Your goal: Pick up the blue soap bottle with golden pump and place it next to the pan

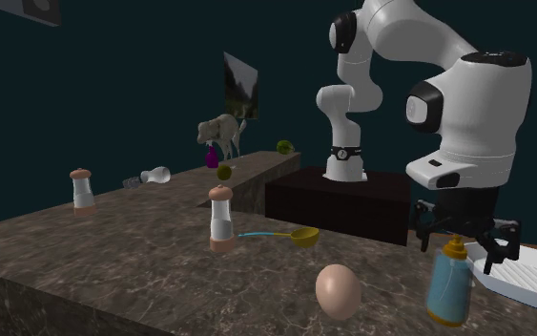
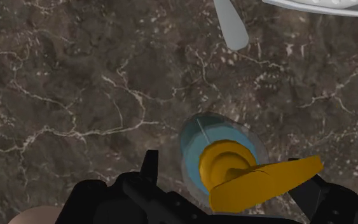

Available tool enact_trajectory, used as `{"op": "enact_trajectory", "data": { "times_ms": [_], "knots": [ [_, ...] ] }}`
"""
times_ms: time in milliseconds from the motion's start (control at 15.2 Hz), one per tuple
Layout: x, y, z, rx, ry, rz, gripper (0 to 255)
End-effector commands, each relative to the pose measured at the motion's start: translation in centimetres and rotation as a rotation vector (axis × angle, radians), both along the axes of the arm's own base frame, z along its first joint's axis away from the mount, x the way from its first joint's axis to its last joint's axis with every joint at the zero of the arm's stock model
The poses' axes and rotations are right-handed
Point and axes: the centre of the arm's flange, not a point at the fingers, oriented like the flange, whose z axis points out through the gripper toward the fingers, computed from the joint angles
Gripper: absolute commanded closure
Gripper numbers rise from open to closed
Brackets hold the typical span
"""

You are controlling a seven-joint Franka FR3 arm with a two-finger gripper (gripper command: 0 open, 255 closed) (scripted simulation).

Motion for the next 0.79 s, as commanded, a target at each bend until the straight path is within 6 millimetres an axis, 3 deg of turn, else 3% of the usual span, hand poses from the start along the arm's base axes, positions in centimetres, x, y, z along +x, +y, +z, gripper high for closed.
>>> {"op": "enact_trajectory", "data": {
  "times_ms": [0, 264, 726],
  "knots": [
    [0.0, 0.0, 0.0, 0.0, 0.0, 0.0, 0],
    [1.2, 0.0, 4.9, 0.0, 0.0, 0.0, 0],
    [1.2, 0.0, 4.9, 0.0, 0.0, 0.0, 0]
  ]
}}
